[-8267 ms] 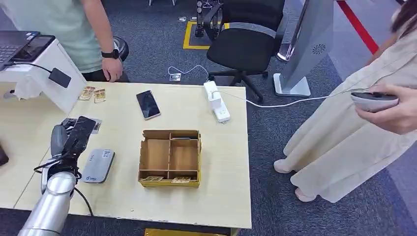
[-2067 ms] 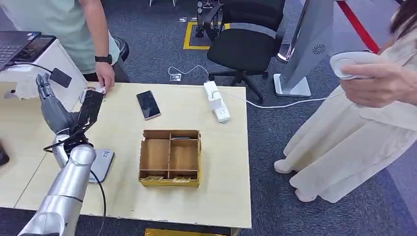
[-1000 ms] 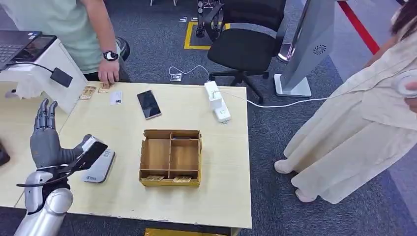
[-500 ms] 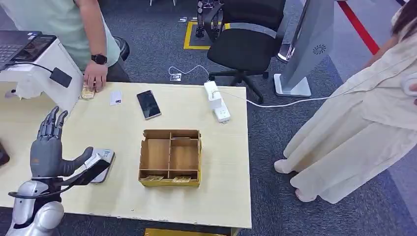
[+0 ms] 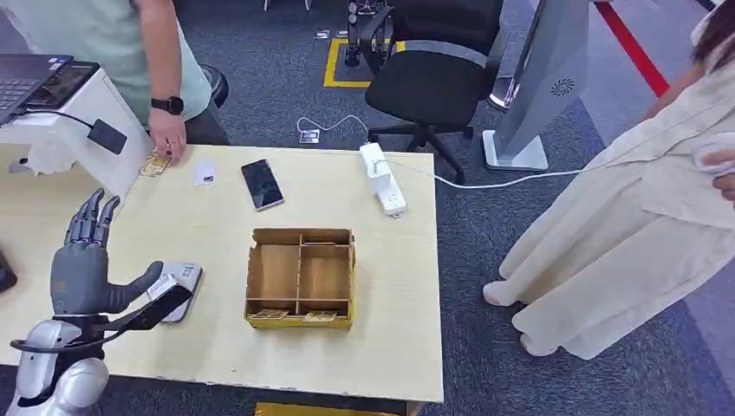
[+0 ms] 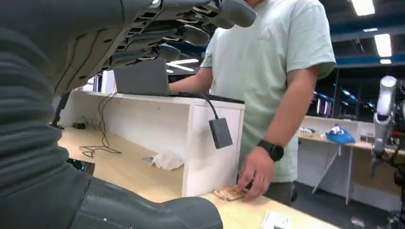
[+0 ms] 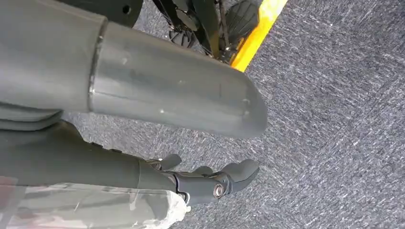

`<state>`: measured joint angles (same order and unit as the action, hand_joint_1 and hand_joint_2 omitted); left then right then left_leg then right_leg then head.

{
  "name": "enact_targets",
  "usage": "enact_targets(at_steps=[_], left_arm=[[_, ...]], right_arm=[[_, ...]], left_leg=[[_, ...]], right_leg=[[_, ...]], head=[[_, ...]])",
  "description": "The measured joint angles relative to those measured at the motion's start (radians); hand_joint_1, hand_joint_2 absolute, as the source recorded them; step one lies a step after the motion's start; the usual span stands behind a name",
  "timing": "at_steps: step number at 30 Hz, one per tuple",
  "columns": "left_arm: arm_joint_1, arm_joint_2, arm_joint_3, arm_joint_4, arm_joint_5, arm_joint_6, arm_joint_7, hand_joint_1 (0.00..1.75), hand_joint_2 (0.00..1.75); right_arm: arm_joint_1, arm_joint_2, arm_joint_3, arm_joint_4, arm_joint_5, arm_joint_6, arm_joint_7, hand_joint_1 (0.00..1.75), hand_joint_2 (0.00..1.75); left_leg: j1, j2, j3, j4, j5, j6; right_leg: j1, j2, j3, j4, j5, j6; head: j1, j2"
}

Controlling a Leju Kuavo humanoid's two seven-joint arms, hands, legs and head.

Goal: Pass the card to the sensor for recognition and then transmit it.

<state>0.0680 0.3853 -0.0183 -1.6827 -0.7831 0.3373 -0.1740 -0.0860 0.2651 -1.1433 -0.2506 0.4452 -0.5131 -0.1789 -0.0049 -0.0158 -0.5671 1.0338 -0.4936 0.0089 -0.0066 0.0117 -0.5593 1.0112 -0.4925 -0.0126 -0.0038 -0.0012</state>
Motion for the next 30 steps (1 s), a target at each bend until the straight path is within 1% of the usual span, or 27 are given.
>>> enact_targets(at_steps=[4,8,13,18,23,27,30], left_arm=[[0.022,0.012,0.000,-0.020,-0.011,-0.047,0.000,0.00,1.75],[0.040,0.022,-0.001,-0.033,-0.032,-0.069,0.005,0.00,1.75],[0.052,0.020,-0.017,-0.041,-0.076,-0.074,0.007,0.00,1.75],[0.046,0.008,-0.067,-0.038,-0.125,-0.065,0.007,0.00,1.75],[-0.028,-0.007,-0.143,0.007,-0.169,-0.069,-0.001,0.00,1.75],[-0.135,-0.037,-0.221,0.063,-0.185,-0.084,-0.016,0.00,1.75],[-0.219,-0.066,-0.292,0.106,-0.187,-0.094,-0.011,0.00,1.75]], right_arm=[[0.000,0.000,0.000,0.000,-0.002,0.001,0.000,0.00,0.00],[0.001,0.000,0.000,0.000,-0.002,0.001,0.000,0.00,0.00],[0.001,0.000,-0.001,-0.003,-0.001,0.014,0.000,0.00,0.00],[0.000,0.000,-0.001,-0.004,0.008,0.013,0.001,0.00,0.00],[-0.004,0.000,0.001,-0.004,0.029,0.011,0.005,0.00,0.00],[-0.008,0.000,0.011,-0.003,0.047,0.013,0.002,0.00,0.00],[-0.012,0.000,0.021,-0.003,0.055,0.018,-0.002,0.00,0.00]], left_leg=[[0.000,0.000,0.000,0.000,0.000,0.000],[0.000,0.000,0.000,0.000,0.000,0.000],[0.000,0.000,0.000,0.000,0.000,0.000],[0.000,0.000,0.000,0.000,0.000,0.000],[0.000,-0.001,0.000,0.000,0.000,0.000],[0.000,-0.001,0.000,0.000,0.001,0.000],[0.000,-0.001,0.000,0.000,0.001,0.000]], right_leg=[[0.000,0.000,0.000,0.000,0.000,0.000],[0.000,0.000,0.000,0.000,0.000,0.000],[0.000,0.000,0.000,0.000,0.000,0.000],[0.000,0.000,0.000,0.000,0.000,0.000],[0.000,-0.001,0.000,0.000,0.000,0.000],[0.000,-0.001,0.000,0.000,0.001,0.000],[0.000,-0.001,0.000,0.000,0.001,0.000]], head=[[0.000,0.000],[0.000,0.000],[0.000,0.000],[0.000,0.000],[0.000,0.000],[0.000,0.000],[0.000,0.000]])
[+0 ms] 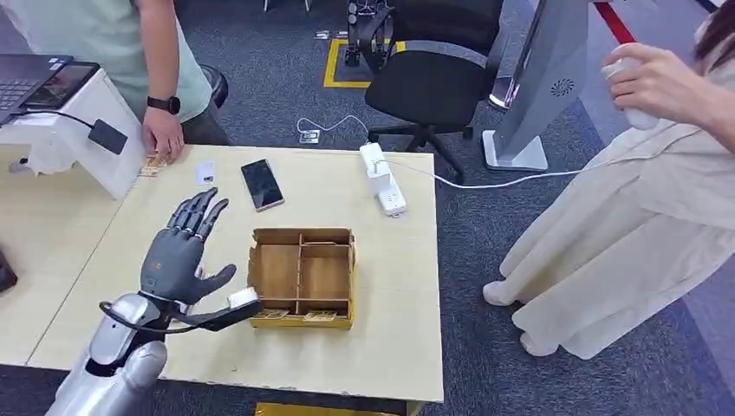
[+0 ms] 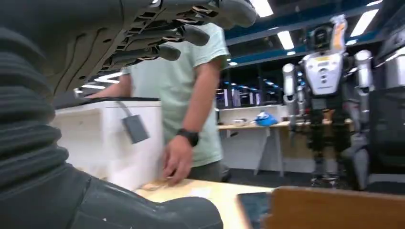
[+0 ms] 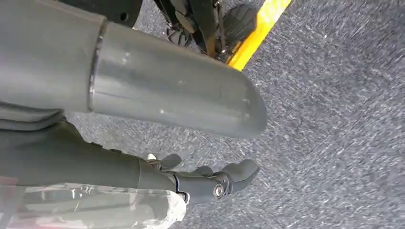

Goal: Pass the card to the sensor for recognition and then transmit it.

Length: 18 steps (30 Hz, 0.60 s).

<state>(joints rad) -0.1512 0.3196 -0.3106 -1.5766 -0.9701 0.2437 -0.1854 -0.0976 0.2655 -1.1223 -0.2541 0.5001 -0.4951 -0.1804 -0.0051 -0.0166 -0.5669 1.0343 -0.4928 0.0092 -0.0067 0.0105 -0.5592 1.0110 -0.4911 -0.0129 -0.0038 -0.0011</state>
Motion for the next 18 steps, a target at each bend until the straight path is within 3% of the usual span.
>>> enact_targets(at_steps=[8,18], left_arm=[[-0.135,-0.046,-0.120,0.093,0.005,-0.014,0.024,0.00,1.75],[-0.154,-0.041,-0.146,0.122,0.040,0.009,0.058,0.00,1.75]], right_arm=[[-0.003,0.000,0.013,0.001,0.010,0.004,0.000,0.00,0.00],[-0.002,0.000,0.019,0.003,0.007,0.002,0.000,0.00,0.00]], left_leg=[[0.000,0.000,0.000,0.000,0.000,0.000],[0.000,0.001,-0.001,0.000,0.000,0.000]], right_leg=[[0.000,0.001,-0.001,0.000,0.000,0.000],[0.000,0.002,-0.001,0.000,0.000,0.000]], head=[[0.000,0.000],[0.000,0.000]])
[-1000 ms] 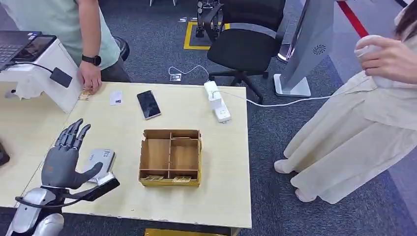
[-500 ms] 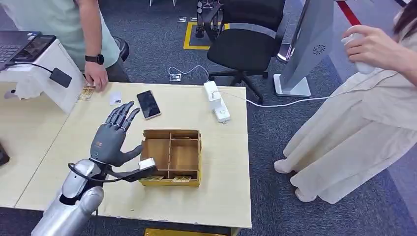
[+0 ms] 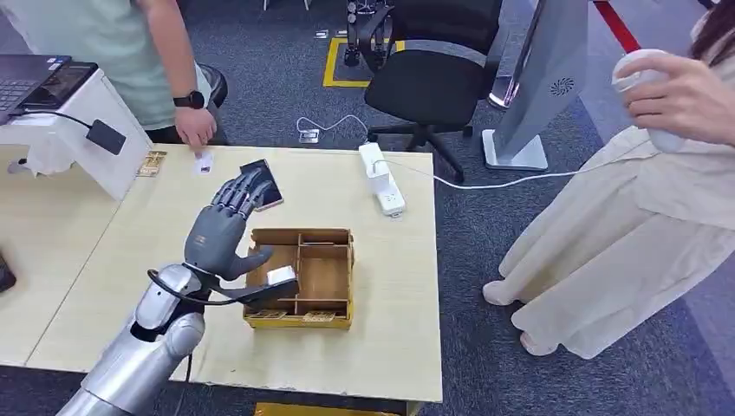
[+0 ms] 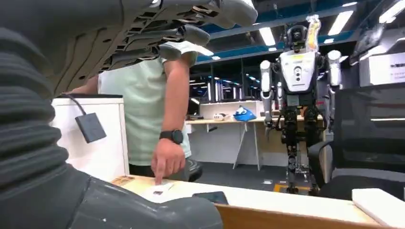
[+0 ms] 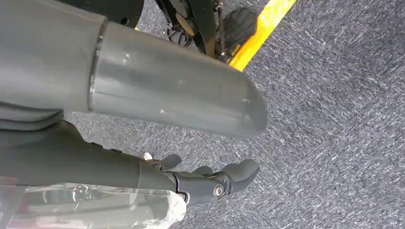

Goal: Pass the card to the sensor for recognition and then transmit it.

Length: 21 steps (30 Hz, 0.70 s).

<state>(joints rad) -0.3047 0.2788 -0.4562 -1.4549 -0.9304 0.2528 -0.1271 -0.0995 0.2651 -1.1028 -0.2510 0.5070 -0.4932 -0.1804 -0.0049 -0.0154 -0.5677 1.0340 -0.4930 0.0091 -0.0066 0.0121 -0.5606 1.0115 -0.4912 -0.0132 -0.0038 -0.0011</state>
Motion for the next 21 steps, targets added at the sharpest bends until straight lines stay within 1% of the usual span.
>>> enact_targets(at_steps=[3,6,11,14,21], left_arm=[[0.007,0.015,0.013,-0.002,0.013,0.038,0.012,0.00,1.75],[0.023,0.038,0.046,-0.010,0.020,0.057,0.012,0.00,1.75],[0.065,0.058,0.087,-0.035,0.046,0.062,0.005,0.00,1.75],[0.100,0.068,0.111,-0.055,0.055,0.060,-0.011,0.00,1.75],[0.151,0.080,0.139,-0.079,0.054,0.055,-0.011,0.00,1.75]], right_arm=[[0.001,0.000,0.000,0.000,-0.004,-0.001,0.000,0.00,0.00],[0.002,0.000,0.000,0.001,-0.011,-0.002,0.000,0.00,0.00],[0.002,0.000,0.000,0.001,-0.017,-0.008,0.002,0.00,0.00],[0.003,0.000,0.000,0.001,-0.022,-0.008,0.003,0.00,0.00],[0.005,0.000,0.000,0.001,-0.022,-0.016,0.007,0.00,0.00]], left_leg=[[0.000,0.000,0.000,0.000,0.000,0.000],[0.000,0.000,0.000,0.000,0.000,0.000],[0.000,0.000,-0.001,0.000,0.000,0.000],[0.000,0.000,0.000,0.000,0.000,0.000],[0.000,-0.001,-0.001,0.000,0.000,0.000]], right_leg=[[0.000,0.000,0.000,0.000,0.000,0.000],[0.000,0.000,0.000,0.000,0.000,0.000],[0.000,0.000,0.000,0.000,0.000,0.000],[0.000,0.000,0.000,0.000,0.000,0.000],[0.000,-0.001,0.000,0.000,0.000,0.000]], head=[[0.000,0.000],[0.000,0.000],[0.000,0.000],[0.000,0.000],[0.000,0.000]])
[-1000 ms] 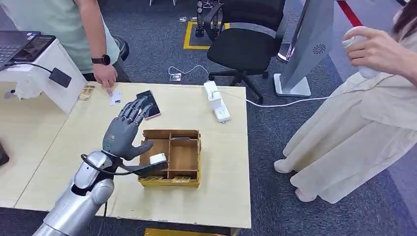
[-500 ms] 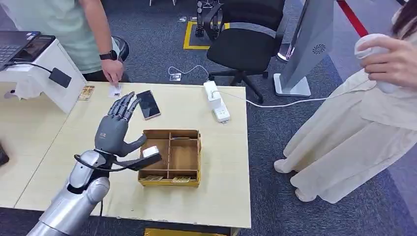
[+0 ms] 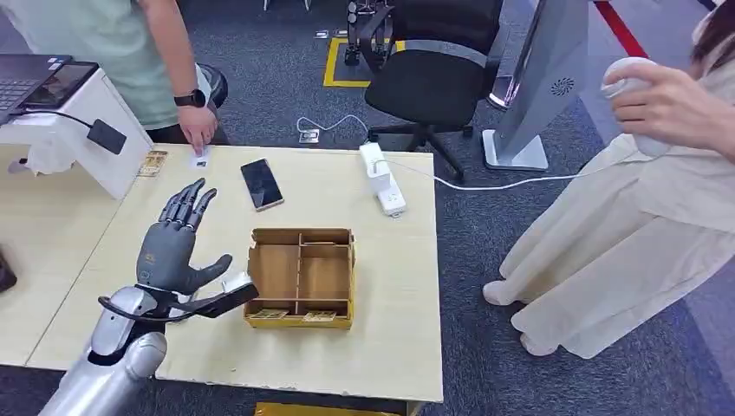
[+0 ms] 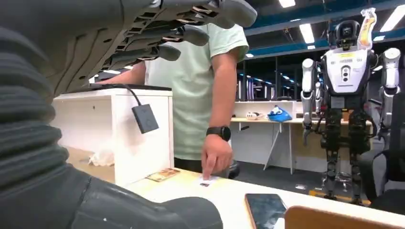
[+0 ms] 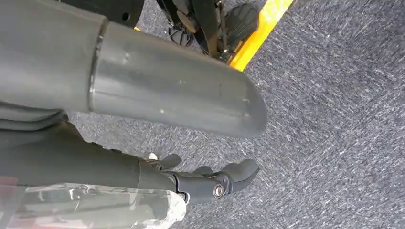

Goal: Pass the card to the sensor for recognition and then transmit it.

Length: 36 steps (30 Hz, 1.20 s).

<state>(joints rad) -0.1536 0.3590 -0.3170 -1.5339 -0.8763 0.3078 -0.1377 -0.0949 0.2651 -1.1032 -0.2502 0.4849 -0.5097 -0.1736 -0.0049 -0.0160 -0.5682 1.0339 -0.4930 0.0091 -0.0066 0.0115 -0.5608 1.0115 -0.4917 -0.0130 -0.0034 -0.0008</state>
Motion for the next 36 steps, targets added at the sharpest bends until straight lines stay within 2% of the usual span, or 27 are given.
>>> enact_targets(at_steps=[9,13,18,29,36], left_arm=[[-0.022,-0.010,0.001,0.003,0.013,-0.026,-0.023,0.00,1.75],[-0.086,-0.037,-0.011,0.048,-0.008,-0.056,-0.033,0.00,1.75],[-0.147,-0.064,-0.044,0.129,-0.035,-0.074,-0.010,0.00,1.75],[-0.131,-0.068,-0.058,0.179,-0.026,-0.051,-0.012,0.00,1.75],[-0.028,-0.032,-0.051,0.146,-0.010,-0.026,-0.011,0.00,1.75]], right_arm=[[-0.001,0.000,0.000,0.000,0.009,-0.001,-0.002,0.00,0.00],[-0.004,0.000,0.001,0.000,0.016,0.000,-0.007,0.00,0.00],[-0.006,0.000,0.002,0.000,0.017,0.009,-0.005,0.00,0.00],[-0.004,-0.001,0.002,0.000,0.013,0.006,0.001,0.00,0.00],[-0.002,-0.001,0.002,0.000,0.003,-0.003,-0.002,0.00,0.00]], left_leg=[[0.000,0.000,0.000,0.000,0.000,0.000],[0.000,0.000,0.000,0.000,0.000,0.000],[0.000,0.001,0.000,0.000,0.000,0.000],[0.000,0.001,0.000,0.000,0.000,-0.001],[0.000,0.001,-0.001,0.000,0.000,-0.001]], right_leg=[[0.000,0.000,0.000,0.000,0.000,0.000],[0.000,0.000,0.000,0.000,0.001,0.000],[0.000,0.001,0.000,0.000,0.001,0.000],[0.000,0.002,-0.001,0.000,0.001,-0.001],[0.000,0.002,-0.001,0.000,0.000,-0.001]], head=[[0.000,0.000],[0.000,0.000],[0.000,0.000],[0.000,0.000],[-0.001,0.000]])
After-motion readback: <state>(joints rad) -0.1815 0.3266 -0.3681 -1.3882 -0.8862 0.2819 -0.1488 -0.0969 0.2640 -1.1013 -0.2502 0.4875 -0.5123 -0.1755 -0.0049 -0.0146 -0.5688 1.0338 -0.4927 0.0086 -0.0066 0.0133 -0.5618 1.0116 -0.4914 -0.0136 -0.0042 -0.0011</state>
